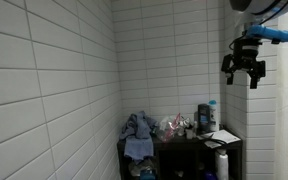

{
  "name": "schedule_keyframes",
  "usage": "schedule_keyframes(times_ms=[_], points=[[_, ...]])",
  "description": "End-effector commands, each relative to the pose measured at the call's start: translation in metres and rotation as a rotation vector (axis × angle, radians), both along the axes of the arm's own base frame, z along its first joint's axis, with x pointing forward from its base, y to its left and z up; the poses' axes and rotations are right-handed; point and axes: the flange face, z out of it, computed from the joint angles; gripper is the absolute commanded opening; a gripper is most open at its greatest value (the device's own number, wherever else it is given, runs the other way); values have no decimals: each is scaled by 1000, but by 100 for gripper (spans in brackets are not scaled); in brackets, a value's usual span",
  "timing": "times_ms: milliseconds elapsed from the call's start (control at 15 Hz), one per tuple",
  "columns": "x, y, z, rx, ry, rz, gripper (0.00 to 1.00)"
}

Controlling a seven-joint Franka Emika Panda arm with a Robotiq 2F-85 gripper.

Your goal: Pick up the dog plush toy then place it back on the cabinet.

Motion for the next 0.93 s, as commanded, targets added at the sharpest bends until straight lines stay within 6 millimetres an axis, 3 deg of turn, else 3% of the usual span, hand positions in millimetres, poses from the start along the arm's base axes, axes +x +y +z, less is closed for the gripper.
schedule_keyframes(times_ms=[0,200,400,867], points=[[0,0,1,0,1,0,100],[3,-1,0,3,0,-3,100],[21,1,3,11,-42,-19,100],[70,40,17,49,-186,-3,100]])
